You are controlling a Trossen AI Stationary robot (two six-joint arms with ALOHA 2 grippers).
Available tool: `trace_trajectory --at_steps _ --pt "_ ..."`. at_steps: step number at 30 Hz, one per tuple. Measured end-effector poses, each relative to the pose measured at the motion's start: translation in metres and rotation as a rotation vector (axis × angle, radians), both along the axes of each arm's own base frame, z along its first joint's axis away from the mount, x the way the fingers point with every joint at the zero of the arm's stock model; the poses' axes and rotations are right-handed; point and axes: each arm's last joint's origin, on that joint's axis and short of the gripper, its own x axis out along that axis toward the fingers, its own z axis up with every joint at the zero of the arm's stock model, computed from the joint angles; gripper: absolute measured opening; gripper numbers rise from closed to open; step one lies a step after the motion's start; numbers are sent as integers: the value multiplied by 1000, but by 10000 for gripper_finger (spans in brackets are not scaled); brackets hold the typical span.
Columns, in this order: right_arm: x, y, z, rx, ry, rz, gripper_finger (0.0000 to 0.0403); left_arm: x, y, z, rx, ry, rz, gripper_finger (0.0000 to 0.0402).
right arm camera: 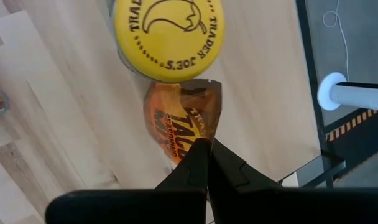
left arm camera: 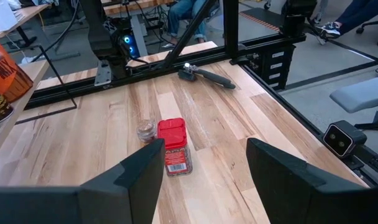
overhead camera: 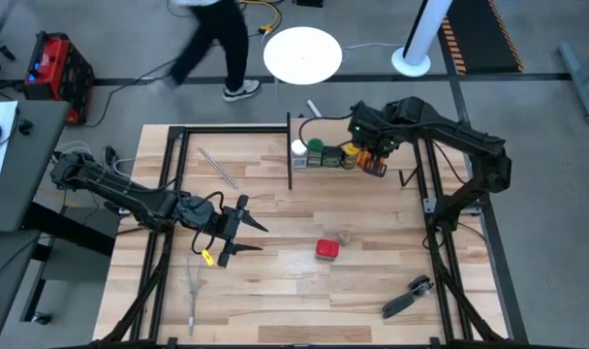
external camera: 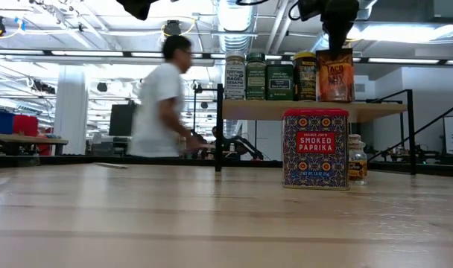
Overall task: Shelf spices
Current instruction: Put the brown seasoning pack on the shelf
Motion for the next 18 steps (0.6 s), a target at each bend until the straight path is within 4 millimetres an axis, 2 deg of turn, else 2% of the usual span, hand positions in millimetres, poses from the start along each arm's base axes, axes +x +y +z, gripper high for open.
trace_trajectory --at_steps 18 --pt "3 9 0 0 -13 -3 4 0 0 0 6 -1 -2 219"
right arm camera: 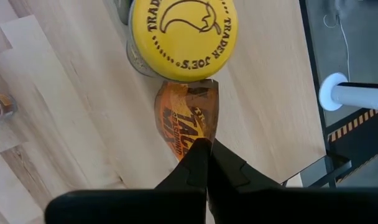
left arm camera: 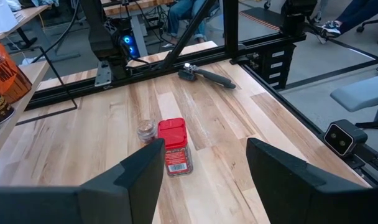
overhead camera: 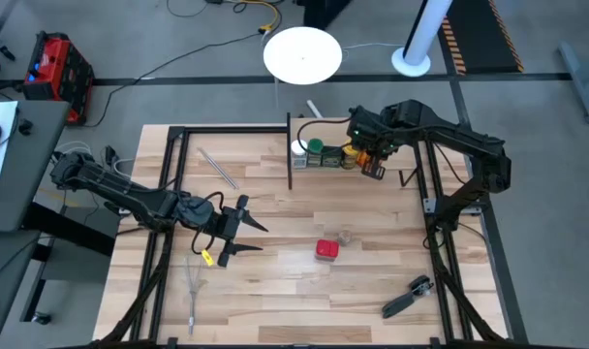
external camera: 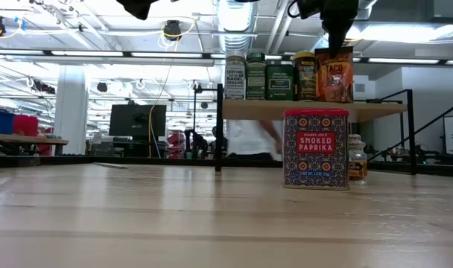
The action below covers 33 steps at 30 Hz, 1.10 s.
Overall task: Shelf spices
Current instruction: Put the brown seasoning pack on the shelf
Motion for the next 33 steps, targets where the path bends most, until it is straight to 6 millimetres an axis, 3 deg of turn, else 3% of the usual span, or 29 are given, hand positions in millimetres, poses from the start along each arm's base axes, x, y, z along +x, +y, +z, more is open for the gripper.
trace_trajectory --at_steps 33 --pt "0 0 0 5 -13 -30 99 0 0 0 0 1 0 219"
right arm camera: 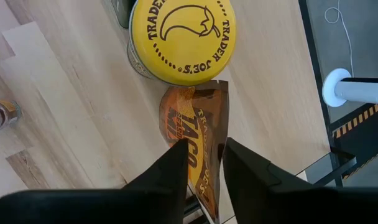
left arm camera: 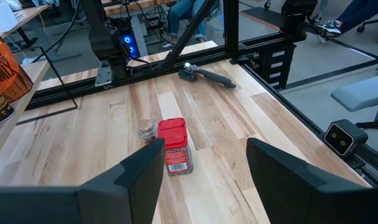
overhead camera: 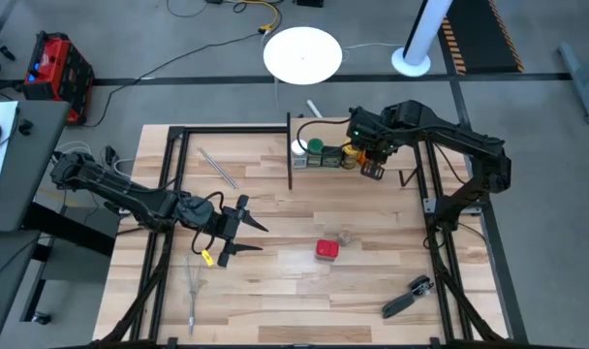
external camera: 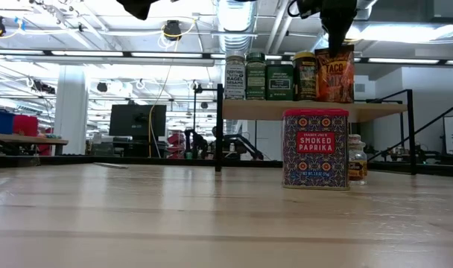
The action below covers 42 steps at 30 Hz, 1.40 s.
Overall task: Shelf spices
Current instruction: Put the brown seasoning pack on the shelf, then put the red seasoning can on the shelf
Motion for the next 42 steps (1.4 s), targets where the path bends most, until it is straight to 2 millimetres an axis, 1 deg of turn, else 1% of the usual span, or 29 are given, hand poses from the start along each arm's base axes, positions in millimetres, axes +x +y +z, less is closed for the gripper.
trace_trajectory --at_steps 7,10,14,19,24,27,31,39,42 --pt "0 0 0 0 -1 -1 138 0 0 0 0 0 0 219" --pt "0 0 7 -8 -26 -1 152 0 0 0 0 0 0 219" --pt "-2 0 20 -25 -76 -2 165 0 0 0 -1 0 0 219" --pt "-5 2 40 -52 -155 2 168 0 0 -1 0 7 1 219" --pt "-11 10 66 -71 -262 29 169 0 0 -1 -1 8 1 219" --pt "-15 26 81 -45 -349 73 168 0 0 -1 -6 9 3 219" --pt "-27 55 94 2 -436 132 166 0 0 -1 -14 15 5 219" --pt "-59 117 111 124 -596 194 157 0 0 -1 -44 25 14 219" --pt "-69 140 110 145 -626 209 154 -1 0 -2 -51 32 16 219"
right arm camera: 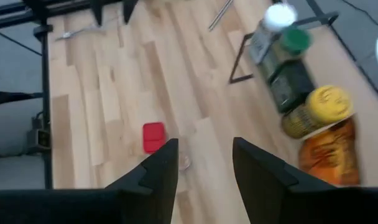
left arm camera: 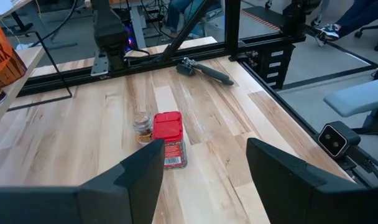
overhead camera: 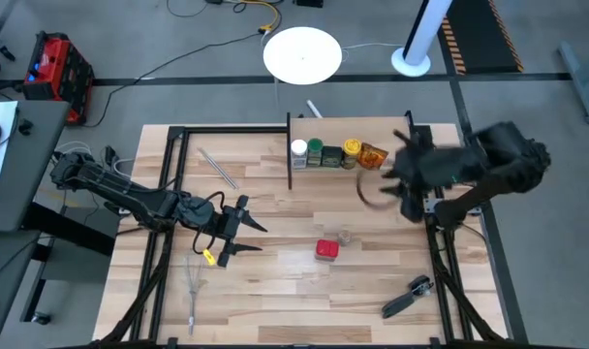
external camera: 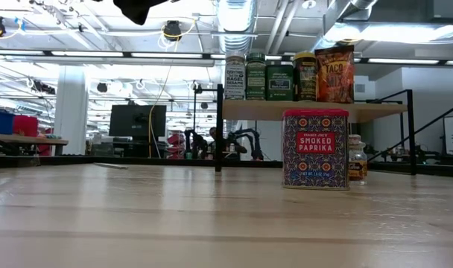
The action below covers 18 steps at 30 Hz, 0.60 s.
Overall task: Shelf spices
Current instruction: Put the red seasoning can on the shelf
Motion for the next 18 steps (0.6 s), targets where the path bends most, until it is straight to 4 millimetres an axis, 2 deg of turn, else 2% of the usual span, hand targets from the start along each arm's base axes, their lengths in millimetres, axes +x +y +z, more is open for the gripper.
trace_trajectory --at_steps 5,11,18 --pt "-9 36 -25 -4 32 -7 148 0 0 0 1 5 0 219" --pt "-12 73 -81 -97 95 -83 142 0 0 -1 0 8 1 219" --pt "19 106 -153 -74 85 -103 141 -1 -1 -2 -8 19 -33 219"
